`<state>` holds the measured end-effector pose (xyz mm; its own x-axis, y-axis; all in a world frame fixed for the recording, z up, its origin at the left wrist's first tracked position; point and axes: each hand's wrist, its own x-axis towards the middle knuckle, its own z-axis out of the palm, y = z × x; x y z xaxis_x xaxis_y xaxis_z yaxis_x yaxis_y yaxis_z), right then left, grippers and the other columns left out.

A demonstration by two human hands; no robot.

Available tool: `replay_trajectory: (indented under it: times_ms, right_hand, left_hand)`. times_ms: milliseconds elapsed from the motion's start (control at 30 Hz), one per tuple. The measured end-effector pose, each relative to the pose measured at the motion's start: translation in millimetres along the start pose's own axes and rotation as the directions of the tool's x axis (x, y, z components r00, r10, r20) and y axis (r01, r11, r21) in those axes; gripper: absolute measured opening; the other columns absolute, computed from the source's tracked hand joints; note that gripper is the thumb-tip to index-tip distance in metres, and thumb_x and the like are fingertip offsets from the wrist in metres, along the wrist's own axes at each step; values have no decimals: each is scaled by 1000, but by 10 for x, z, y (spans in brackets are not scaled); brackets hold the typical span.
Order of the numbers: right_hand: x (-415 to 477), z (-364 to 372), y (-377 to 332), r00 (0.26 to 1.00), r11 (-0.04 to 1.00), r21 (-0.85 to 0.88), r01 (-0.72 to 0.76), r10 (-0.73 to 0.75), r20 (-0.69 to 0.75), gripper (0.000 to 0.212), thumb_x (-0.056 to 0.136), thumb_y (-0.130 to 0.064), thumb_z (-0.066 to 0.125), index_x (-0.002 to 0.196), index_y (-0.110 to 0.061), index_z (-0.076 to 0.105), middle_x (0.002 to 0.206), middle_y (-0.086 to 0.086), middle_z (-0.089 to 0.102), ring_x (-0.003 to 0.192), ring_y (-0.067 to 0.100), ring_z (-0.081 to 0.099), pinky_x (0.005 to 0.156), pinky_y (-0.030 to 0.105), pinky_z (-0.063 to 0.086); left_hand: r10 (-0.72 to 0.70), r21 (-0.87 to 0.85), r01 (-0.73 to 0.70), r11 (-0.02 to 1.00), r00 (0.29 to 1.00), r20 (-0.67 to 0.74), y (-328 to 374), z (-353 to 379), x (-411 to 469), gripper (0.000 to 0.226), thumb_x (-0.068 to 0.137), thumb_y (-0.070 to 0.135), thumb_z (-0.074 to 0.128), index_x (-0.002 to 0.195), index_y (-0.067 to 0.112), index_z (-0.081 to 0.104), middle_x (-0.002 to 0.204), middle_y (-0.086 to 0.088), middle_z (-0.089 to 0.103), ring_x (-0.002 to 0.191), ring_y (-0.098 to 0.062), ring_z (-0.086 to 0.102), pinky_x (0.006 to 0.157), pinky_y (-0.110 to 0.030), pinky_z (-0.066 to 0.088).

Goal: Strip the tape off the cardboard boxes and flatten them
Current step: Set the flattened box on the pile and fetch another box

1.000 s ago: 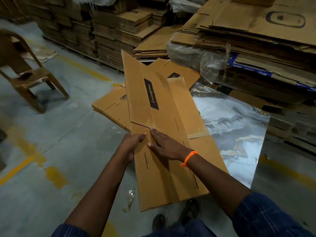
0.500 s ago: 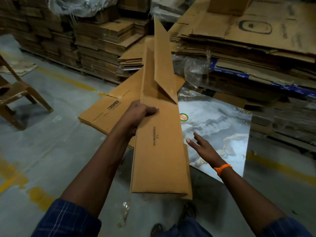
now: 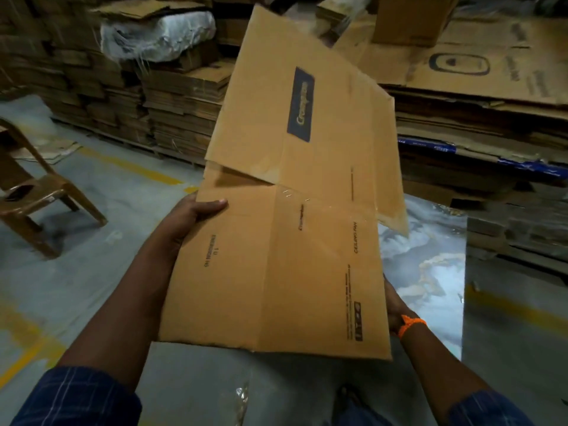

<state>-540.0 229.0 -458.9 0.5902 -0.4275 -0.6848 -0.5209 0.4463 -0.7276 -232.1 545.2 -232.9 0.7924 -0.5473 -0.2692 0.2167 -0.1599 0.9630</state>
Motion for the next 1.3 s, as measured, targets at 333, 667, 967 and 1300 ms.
replay_trajectory:
  times_ms: [333, 667, 967, 1300]
  right_hand:
    - [519, 659, -52, 910, 950, -250, 186, -263, -322, 32, 85, -39, 78, 94, -8, 75, 84, 8, 78, 72, 23, 75, 69, 42, 63]
    - [1442, 1852, -365, 830, 947, -198, 254, -318, -458, 30, 96, -39, 65, 87, -11, 71, 83, 4, 73, 78, 20, 70, 71, 36, 58]
    - [2204, 2491, -765, 735, 969, -180, 170, -246, -632, 51, 91, -53, 65, 62, -11, 58, 62, 3, 62, 60, 17, 57, 59, 34, 44]
    - [2435, 3280, -941, 555, 961, -264, -81, -176, -813, 53, 102, -46, 52, 62, -12, 45, 66, 7, 51, 75, 30, 54, 66, 34, 34]
  left_hand:
    - [-28, 624, 158, 765, 977, -212, -1074, -678, 1213, 22, 91, 17, 72, 110, 6, 69, 97, -14, 73, 87, -33, 70, 78, -48, 60]
    - [44, 770, 76, 634, 990, -134, -714, -1555, 2754, 27, 86, 25, 78, 111, 15, 73, 97, -10, 75, 88, -28, 72, 79, -39, 58]
    - [-79, 819, 127, 560, 992, -100, -931, -1918, 4080, 51, 94, 20, 68, 138, 6, 46, 126, -18, 59, 113, -41, 60, 94, -53, 53]
    - [-216, 756, 61, 652, 970, 108, -1558, -3108, 5358, 78, 83, 67, 67, 140, 15, 56, 137, -13, 62, 124, -35, 59, 105, -48, 48]
